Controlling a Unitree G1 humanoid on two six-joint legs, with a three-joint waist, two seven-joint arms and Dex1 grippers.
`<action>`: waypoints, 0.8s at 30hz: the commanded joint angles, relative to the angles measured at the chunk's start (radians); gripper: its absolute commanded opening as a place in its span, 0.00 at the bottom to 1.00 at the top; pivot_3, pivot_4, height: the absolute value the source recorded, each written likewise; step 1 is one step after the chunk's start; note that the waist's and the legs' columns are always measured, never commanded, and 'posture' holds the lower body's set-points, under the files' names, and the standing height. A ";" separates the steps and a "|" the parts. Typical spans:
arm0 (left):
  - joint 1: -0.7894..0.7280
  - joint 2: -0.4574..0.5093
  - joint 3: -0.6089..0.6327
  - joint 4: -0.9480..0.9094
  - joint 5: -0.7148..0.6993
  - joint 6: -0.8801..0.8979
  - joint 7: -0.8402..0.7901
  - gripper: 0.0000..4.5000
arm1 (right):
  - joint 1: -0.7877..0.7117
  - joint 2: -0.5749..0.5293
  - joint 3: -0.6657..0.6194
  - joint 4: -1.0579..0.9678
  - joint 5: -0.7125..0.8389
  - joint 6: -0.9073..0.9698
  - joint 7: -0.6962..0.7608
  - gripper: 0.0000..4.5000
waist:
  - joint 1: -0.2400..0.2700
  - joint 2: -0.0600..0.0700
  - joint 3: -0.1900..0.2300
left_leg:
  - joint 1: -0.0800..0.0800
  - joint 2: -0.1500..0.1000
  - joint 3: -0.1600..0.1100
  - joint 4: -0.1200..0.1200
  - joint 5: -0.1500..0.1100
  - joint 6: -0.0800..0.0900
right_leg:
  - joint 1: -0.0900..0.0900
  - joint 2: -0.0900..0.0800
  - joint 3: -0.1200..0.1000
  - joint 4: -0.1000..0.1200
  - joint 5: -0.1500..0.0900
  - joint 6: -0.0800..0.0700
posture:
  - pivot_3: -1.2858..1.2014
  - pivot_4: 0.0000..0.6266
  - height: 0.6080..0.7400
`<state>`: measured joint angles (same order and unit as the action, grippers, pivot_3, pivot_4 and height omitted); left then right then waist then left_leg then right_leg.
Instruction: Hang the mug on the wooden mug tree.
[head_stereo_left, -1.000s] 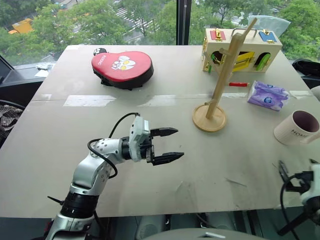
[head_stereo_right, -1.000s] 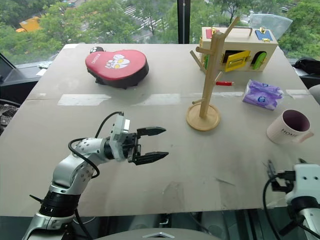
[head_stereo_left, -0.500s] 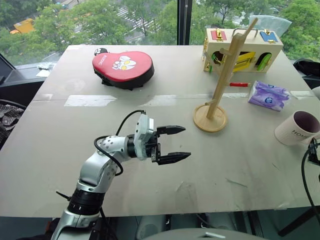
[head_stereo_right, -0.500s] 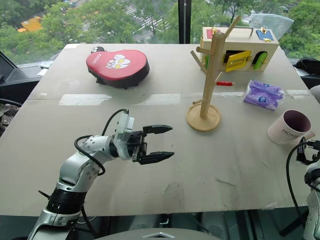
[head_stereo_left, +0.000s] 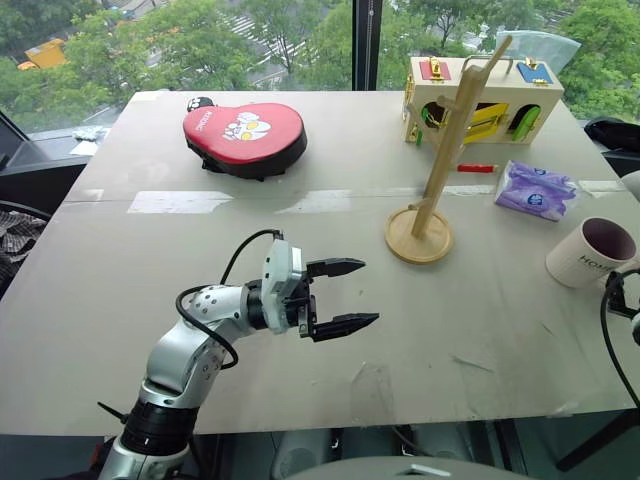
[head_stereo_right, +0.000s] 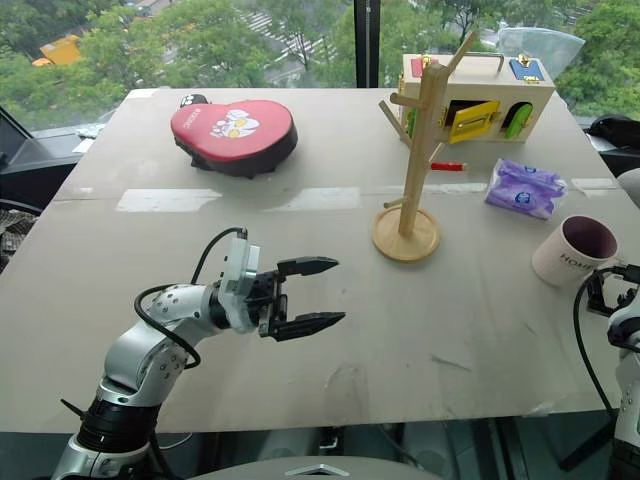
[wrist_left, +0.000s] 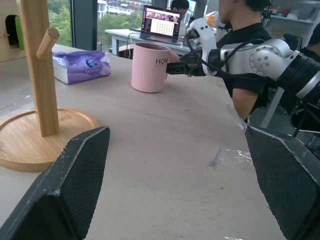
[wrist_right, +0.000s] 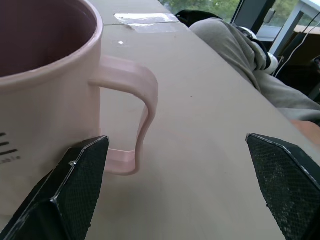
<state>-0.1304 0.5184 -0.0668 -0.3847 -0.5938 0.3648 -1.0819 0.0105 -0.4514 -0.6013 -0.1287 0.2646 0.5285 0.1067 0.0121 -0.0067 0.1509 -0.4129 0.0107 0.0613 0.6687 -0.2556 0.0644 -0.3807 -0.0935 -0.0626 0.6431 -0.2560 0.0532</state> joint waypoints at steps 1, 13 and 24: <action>0.011 0.009 0.021 -0.066 -0.030 -0.002 0.017 0.98 | -0.053 -0.045 0.024 0.111 -0.036 -0.096 0.023 0.73 | -0.001 0.000 0.000 | 0.000 0.000 0.001 0.000 0.000 0.000 | 0.000 0.000 0.000 0.000 0.000 0.000 | 0.52 0.24 0.95; 0.116 0.055 0.068 -0.159 -0.081 0.019 0.059 0.98 | -0.049 -0.102 0.058 0.232 -0.038 -0.316 0.150 0.01 | 0.003 0.000 0.000 | 0.000 0.000 0.000 0.000 0.000 -0.001 | 0.000 0.000 0.002 0.000 0.000 0.000 | 0.52 0.24 0.95; 0.123 -0.062 0.168 0.018 -0.099 -0.194 0.008 0.98 | -0.047 -0.371 0.119 -0.230 0.237 -0.148 0.558 0.01 | -0.006 0.005 0.001 | 0.002 0.002 0.002 0.000 -0.002 0.003 | 0.000 0.002 0.004 0.000 0.000 0.000 | 0.52 0.24 0.95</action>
<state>-0.0149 0.4647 0.0714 -0.3679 -0.6836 0.2252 -1.0536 -0.0017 -0.7877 -0.4843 -0.2733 0.4452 0.3307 0.6289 0.0065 -0.0012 0.1519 -0.4111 0.0135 0.0632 0.6688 -0.2576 0.0678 -0.3805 -0.0912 -0.0582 0.6429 -0.2558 0.0533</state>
